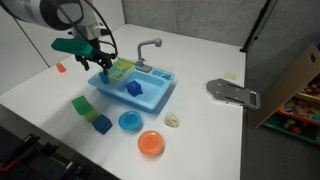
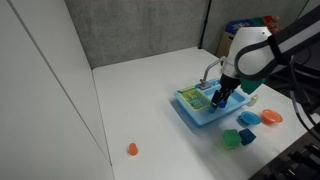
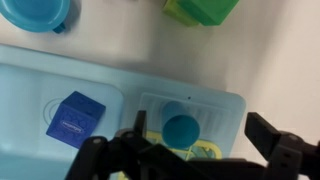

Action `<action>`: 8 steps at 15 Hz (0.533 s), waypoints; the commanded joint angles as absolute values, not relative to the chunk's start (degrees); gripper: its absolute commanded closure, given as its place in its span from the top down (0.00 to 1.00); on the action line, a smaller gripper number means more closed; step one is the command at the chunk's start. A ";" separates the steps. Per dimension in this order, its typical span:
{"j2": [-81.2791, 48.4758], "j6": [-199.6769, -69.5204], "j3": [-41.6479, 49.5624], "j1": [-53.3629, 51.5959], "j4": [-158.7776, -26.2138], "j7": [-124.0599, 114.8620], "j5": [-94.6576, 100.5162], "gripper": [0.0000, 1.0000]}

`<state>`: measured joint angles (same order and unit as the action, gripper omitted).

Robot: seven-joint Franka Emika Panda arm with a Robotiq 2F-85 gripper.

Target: Pick up the small blue cup and put it on the light blue surface in front of the dish rack

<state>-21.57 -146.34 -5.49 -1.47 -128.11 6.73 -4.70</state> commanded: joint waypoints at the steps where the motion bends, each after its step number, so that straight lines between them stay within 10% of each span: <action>1: -14.09 -147.62 -5.29 0.17 -135.25 5.85 -7.58 1.00; 8: -2.63 -134.86 -1.31 2.26 -139.62 5.70 -7.66 1.00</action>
<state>-8.78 -140.83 -2.78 1.63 -137.28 6.64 -7.80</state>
